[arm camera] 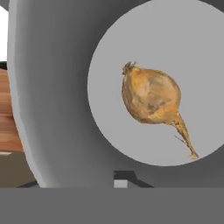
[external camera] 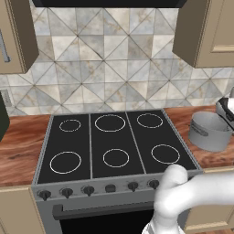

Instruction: Turn on the sink faucet. Then move the onion from the counter to the sink. Turn off the sink. Move the vegetable from the sink to the pot next to the stove. Finally move the pot to the front center burner.

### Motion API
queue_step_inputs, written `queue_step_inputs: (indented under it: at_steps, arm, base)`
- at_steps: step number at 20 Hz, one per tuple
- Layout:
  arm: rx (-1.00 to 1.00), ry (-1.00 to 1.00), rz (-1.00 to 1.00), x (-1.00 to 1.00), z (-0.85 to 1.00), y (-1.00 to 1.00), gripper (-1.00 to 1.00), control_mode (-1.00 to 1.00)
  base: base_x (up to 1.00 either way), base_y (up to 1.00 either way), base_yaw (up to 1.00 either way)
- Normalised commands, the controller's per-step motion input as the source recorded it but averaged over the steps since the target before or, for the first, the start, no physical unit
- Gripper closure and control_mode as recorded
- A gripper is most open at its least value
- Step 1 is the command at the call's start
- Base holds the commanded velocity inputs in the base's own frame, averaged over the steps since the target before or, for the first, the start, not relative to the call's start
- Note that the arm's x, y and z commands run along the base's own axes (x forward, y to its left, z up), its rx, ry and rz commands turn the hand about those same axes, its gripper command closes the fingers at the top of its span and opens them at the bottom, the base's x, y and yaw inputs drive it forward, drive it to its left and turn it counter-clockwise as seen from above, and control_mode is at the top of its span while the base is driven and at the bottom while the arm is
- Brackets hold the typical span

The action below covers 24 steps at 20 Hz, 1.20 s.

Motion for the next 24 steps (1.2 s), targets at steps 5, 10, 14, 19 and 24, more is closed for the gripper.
queue_step_inputs:
  at_steps: [5, 10, 14, 19, 24]
  arm:
    - [0.0, -0.06, 0.0, -0.34, 0.37, 0.52, 1.0, -1.0]
    - [0.0, -0.04, 0.0, -0.26, 0.39, 0.69, 1.0, -1.0]
    - [0.0, -0.05, 0.01, -0.25, 0.29, 0.84, 1.0, -1.0]
    - [-0.01, -0.02, 0.04, -0.04, 0.23, 0.98, 1.0, -1.0]
    - [0.0, 0.0, 0.08, 0.04, 0.12, 0.99, 1.0, -1.0]
  base:
    - [0.0, 0.0, 0.0]
    - [0.0, 0.0, 0.0]
    - [0.0, 0.0, 0.0]
    - [0.0, 0.0, 0.0]
    - [0.0, 0.0, 0.0]
